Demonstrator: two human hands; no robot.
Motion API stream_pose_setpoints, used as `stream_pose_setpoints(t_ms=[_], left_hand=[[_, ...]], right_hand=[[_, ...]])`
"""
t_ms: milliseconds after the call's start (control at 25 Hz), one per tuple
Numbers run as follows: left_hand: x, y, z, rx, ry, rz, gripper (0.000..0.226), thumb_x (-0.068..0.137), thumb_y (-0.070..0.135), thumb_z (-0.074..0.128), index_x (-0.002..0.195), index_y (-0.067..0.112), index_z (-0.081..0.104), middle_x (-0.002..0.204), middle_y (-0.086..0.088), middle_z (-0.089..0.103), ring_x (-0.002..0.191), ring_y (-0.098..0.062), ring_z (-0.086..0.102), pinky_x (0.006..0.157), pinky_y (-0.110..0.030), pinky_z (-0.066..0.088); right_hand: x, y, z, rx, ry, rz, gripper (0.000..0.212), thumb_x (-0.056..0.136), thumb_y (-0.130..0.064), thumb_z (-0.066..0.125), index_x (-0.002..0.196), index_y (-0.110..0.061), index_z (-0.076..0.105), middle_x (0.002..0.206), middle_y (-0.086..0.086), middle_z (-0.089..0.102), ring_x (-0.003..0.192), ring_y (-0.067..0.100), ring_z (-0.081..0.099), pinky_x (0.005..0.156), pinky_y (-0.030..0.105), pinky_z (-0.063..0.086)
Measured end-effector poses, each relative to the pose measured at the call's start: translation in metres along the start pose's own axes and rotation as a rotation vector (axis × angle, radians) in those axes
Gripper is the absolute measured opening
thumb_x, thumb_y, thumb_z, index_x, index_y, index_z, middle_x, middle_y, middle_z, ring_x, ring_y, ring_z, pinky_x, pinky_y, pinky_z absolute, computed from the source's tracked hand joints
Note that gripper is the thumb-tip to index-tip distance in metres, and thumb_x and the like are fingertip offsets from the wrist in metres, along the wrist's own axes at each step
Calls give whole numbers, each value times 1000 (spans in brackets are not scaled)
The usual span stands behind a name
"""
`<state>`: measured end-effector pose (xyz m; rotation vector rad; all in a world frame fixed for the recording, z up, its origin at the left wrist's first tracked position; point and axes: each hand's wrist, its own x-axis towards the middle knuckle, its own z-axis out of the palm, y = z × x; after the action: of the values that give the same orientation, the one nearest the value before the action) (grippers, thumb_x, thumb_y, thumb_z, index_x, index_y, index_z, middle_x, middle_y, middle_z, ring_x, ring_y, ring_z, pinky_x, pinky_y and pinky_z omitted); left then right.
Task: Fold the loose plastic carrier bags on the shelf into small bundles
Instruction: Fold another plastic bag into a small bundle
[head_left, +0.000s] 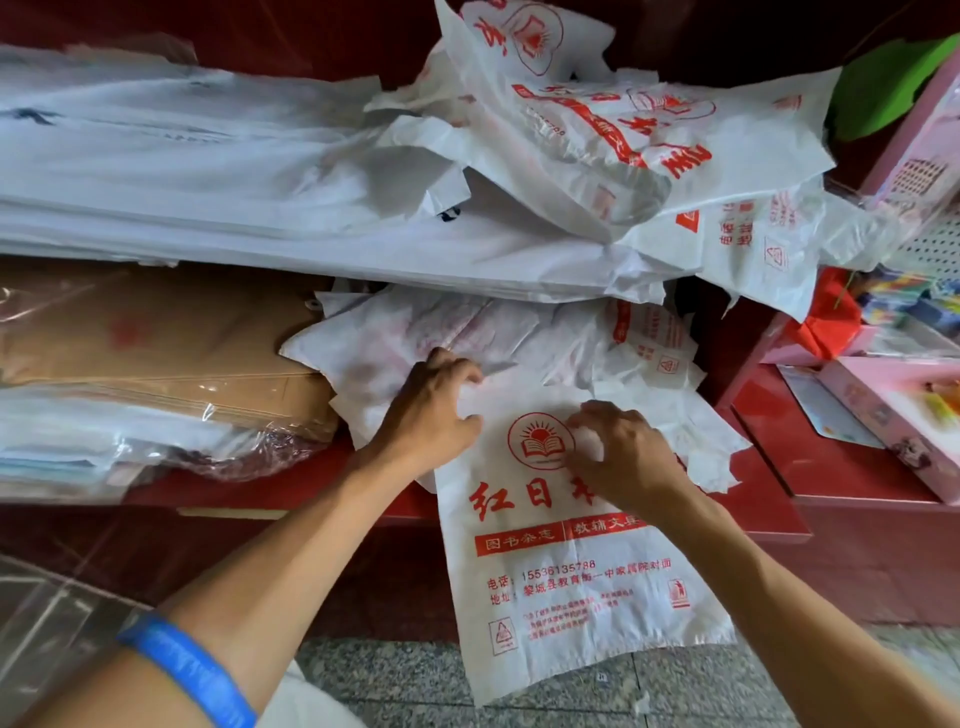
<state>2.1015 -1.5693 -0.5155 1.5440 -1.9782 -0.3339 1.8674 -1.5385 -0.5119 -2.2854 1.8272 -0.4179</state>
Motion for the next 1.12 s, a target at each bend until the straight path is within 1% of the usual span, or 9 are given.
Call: stream_pose_setpoints(t_ms=[120,240,360,520,640,760,880,1000,1120], left_hand=[[-3,4,0,167,7,50,23,80,22,70,101,19,62,110,5,49,110,-20,47,84,-29,42],[-3,-4,0,330,-120,-34,29,85,34,65,113,25,66,122,2,52,115,-25,46,92,-37,42],[-5,-17,-1,228,-180,-145,41,84,42,67,123,29,64,129,1,55,118,-25,51,97,-41,45],[0,-21,-9,0,-60,-196,18,80,11,70,82,26,61,85,10,66,82,-14,64,73,-27,49],[2,-21,-11,-97,-68,-226,34,76,-3,62,62,28,64,72,14,66,73,-4,63,68,-23,50],[7,-24,-11,-174,-60,-298,40,77,-6,54,58,27,68,71,16,65,71,-3,60,62,-18,41],[13,-24,-9,-216,-45,-371,40,86,-5,49,80,23,77,96,6,70,98,-11,62,78,-15,44],[15,-29,-4,-180,-116,-371,45,89,0,53,129,18,63,134,-4,57,124,-22,53,101,-24,41],[19,-33,2,-305,-104,-369,68,85,4,57,146,28,41,148,5,43,124,-20,53,108,-32,42]], right_hand=[[16,18,0,32,77,176,52,85,-28,69,133,-20,52,139,3,51,115,29,53,91,45,51],[27,28,3,132,210,219,65,79,-13,72,138,-17,44,142,9,44,110,32,54,80,38,53],[38,30,3,7,258,210,77,75,-9,71,142,-17,34,144,11,41,116,36,50,87,43,49],[49,30,4,-60,247,345,49,81,-16,64,127,-18,47,111,9,67,103,32,57,88,42,42],[55,26,-1,123,346,416,31,84,-14,59,115,-15,58,99,10,69,87,32,63,71,34,48],[64,24,-15,718,356,612,26,82,-7,62,108,-10,64,87,9,71,71,26,67,58,32,51],[65,20,-20,1442,261,566,38,93,-1,54,128,-12,51,109,5,67,93,26,68,78,37,57],[64,26,-8,1402,186,405,74,92,2,52,152,-29,24,143,0,49,125,23,51,106,42,43],[57,30,0,1230,154,311,78,87,9,56,150,-30,31,146,-1,46,127,21,50,99,31,46]])
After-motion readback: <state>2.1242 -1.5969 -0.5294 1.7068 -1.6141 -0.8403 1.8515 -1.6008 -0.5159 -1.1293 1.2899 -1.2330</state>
